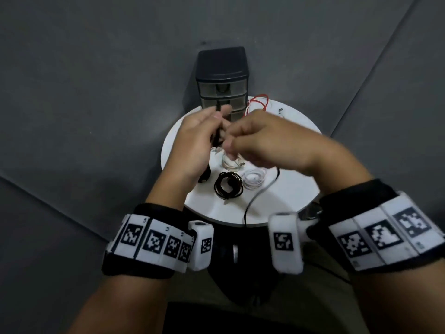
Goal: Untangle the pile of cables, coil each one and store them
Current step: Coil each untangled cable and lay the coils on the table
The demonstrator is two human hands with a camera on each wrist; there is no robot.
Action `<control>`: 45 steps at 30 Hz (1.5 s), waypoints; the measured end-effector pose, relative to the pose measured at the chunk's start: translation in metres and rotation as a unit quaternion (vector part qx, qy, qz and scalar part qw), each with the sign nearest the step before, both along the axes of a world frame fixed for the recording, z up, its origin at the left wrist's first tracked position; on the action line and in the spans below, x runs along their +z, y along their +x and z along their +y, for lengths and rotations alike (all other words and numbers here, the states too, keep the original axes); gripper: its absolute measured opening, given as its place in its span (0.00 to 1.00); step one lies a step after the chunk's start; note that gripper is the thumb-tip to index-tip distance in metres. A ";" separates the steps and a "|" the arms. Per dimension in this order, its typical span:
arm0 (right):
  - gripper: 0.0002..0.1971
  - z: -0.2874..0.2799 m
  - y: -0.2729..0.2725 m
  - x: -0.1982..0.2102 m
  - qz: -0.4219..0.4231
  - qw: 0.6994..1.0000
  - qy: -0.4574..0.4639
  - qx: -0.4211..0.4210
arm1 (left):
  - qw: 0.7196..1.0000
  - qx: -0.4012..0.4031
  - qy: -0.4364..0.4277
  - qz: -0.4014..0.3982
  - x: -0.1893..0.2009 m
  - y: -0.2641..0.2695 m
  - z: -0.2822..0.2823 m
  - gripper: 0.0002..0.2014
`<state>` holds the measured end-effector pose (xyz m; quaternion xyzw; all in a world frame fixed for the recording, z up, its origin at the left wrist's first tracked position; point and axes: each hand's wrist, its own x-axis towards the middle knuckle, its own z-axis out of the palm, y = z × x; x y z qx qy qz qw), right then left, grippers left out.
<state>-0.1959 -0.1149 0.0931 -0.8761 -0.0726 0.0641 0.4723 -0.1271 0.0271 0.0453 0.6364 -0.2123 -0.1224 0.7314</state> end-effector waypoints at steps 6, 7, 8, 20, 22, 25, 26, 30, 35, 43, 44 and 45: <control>0.13 -0.029 -0.001 0.006 -0.107 0.989 0.011 -0.105 | 0.987 -0.154 -0.026 0.043 0.006 -0.011 0.015 0.25; 0.14 -0.031 -0.001 0.001 -0.113 0.984 0.035 -0.130 | 0.980 -0.174 -0.062 0.070 0.008 -0.011 0.016 0.25; 0.16 -0.031 -0.001 -0.005 -0.112 0.981 0.052 -0.150 | 0.974 -0.189 -0.091 0.084 0.009 -0.011 0.017 0.24; 0.15 -0.012 -0.014 -0.008 0.036 0.995 0.093 -0.006 | 0.999 -0.044 0.019 -0.014 0.009 -0.003 0.005 0.12; 0.16 -0.020 -0.013 0.001 -0.013 0.996 0.080 -0.023 | 0.993 -0.085 0.069 -0.043 0.016 -0.003 0.010 0.14; 0.15 -0.030 -0.013 0.003 -0.065 0.994 0.068 -0.059 | 0.986 -0.144 0.071 -0.046 0.025 -0.003 0.017 0.20; 0.16 -0.032 -0.012 0.002 -0.074 0.992 0.077 -0.073 | 0.983 -0.174 0.052 -0.029 0.026 -0.004 0.019 0.21; 0.19 -0.035 -0.014 -0.005 -0.035 0.986 0.149 -0.067 | 0.955 -0.264 -0.114 0.066 0.027 -0.007 0.026 0.22; 0.18 -0.029 -0.017 -0.011 0.000 0.998 0.066 -0.020 | 0.937 -0.171 -0.293 0.088 0.030 -0.003 0.017 0.20; 0.13 -0.007 -0.014 0.000 0.010 0.992 -0.099 0.078 | 0.997 0.011 -0.046 -0.058 0.024 0.008 -0.003 0.10; 0.13 -0.007 -0.013 0.005 -0.010 0.990 -0.119 0.079 | 0.997 -0.009 0.019 -0.070 0.022 0.006 -0.003 0.10; 0.13 -0.008 -0.012 0.010 -0.034 0.988 -0.128 0.073 | 0.994 -0.033 0.068 -0.076 0.018 0.004 -0.003 0.12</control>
